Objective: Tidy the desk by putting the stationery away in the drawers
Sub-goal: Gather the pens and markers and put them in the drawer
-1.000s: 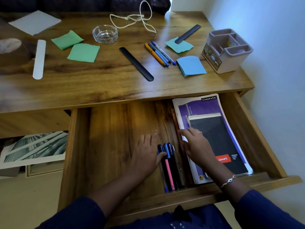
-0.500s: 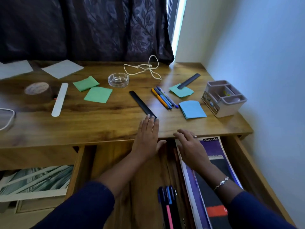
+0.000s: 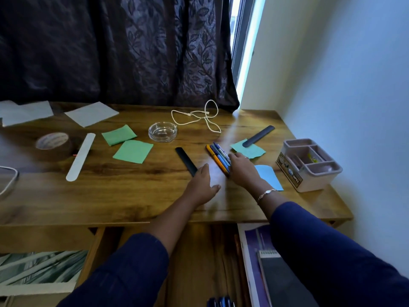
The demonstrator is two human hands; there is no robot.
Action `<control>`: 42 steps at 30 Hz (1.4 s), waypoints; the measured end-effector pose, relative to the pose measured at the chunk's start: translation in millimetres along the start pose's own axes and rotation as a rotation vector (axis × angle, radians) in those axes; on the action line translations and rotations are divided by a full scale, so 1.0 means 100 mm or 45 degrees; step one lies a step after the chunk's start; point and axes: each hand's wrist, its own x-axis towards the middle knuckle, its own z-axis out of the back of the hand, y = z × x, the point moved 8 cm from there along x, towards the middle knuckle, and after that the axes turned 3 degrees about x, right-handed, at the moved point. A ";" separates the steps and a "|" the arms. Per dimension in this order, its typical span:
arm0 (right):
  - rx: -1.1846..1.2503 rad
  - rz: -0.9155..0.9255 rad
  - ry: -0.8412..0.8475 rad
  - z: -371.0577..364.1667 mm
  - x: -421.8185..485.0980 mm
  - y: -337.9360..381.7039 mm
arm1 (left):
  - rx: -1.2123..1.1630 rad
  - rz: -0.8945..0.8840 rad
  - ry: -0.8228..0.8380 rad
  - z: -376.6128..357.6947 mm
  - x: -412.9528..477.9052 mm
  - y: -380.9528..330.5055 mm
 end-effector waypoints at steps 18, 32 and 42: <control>-0.202 -0.119 -0.028 -0.45 0.46 0.11 | 0.010 -0.015 -0.042 -0.01 0.02 0.15; 1.904 -0.037 -0.087 -0.16 -0.39 0.04 | -0.721 -0.128 -0.250 0.42 0.00 -0.11; 1.982 -0.082 0.194 -0.29 -1.01 0.31 | -1.066 -0.179 0.035 0.18 -0.33 -0.28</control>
